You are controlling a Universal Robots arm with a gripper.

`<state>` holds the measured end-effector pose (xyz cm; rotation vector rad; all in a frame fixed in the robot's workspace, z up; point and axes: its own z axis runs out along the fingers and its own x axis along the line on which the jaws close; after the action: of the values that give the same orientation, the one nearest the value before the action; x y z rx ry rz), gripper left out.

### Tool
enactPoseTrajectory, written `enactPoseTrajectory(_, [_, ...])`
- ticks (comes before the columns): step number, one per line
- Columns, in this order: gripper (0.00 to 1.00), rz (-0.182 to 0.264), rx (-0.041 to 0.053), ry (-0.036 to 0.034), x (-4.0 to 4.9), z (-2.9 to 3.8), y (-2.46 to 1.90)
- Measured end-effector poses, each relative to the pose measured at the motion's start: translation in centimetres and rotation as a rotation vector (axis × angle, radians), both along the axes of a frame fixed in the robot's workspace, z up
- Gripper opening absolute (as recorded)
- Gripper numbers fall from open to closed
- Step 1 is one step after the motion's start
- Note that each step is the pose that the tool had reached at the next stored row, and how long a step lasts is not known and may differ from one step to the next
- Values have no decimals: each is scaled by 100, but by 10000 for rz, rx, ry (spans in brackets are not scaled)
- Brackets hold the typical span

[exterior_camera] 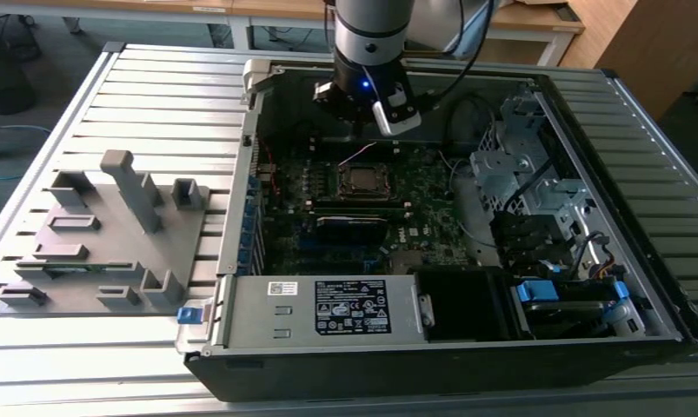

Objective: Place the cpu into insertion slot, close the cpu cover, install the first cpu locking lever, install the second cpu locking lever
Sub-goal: 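Install the first cpu locking lever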

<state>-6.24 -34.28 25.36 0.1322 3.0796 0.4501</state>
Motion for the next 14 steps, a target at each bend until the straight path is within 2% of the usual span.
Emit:
enactPoseTrajectory(4, [10,-129,0,0,40,-9,0])
enactPoseTrajectory(10, [10,-582,-22,-1,54,-45,0])
enactPoseTrajectory(14, [10,-645,-51,0,54,-58,0])
